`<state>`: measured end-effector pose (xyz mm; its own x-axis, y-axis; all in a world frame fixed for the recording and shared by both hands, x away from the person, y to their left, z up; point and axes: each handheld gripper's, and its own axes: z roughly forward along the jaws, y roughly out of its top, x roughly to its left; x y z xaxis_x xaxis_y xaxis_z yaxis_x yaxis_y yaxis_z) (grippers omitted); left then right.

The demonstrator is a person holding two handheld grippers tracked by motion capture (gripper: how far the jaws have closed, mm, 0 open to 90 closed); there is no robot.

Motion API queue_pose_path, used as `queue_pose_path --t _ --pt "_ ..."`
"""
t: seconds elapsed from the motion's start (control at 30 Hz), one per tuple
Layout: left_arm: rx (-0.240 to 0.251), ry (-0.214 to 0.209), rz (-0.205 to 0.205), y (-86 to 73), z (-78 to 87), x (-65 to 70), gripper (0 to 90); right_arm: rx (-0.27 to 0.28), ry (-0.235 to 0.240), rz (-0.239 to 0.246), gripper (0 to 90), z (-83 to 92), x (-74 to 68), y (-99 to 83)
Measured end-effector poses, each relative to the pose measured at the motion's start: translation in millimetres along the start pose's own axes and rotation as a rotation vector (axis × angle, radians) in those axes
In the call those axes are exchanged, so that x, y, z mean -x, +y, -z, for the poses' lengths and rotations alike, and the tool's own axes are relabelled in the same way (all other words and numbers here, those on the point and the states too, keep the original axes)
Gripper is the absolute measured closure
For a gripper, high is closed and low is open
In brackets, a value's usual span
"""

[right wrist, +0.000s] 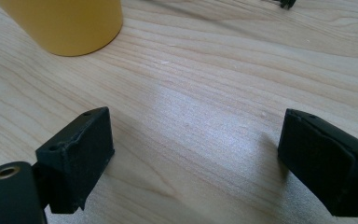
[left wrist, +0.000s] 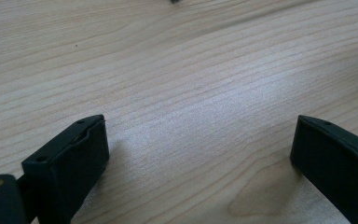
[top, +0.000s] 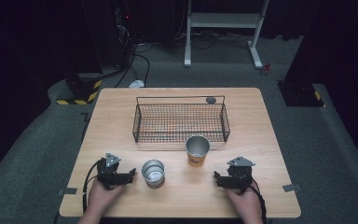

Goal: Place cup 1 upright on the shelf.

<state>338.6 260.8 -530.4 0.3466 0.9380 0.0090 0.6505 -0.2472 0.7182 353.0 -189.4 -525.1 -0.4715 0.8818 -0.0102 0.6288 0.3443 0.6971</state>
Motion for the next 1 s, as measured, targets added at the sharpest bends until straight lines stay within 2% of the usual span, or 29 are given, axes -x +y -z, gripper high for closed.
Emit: queue_pose_path --t 0.7,0.8,0.93,1.0 --pt "-0.010 -0.001 -0.007 0.3 1.0 -0.8 4.6 0.000 0.003 0.000 9.7 -0.1 0.2 0.0" --pt "-0.016 -0.007 0.003 0.6 1.1 -1.4 3.8 0.000 0.003 0.001 9.7 -0.1 0.2 0.1" --pt "0.009 -0.016 0.039 0.4 3.9 -6.1 4.3 0.000 0.003 0.001 9.7 -0.1 0.2 0.1" --pt "0.020 -0.025 0.021 0.2 6.3 -5.8 4.3 0.000 0.003 0.001 9.7 -0.1 0.2 0.1"
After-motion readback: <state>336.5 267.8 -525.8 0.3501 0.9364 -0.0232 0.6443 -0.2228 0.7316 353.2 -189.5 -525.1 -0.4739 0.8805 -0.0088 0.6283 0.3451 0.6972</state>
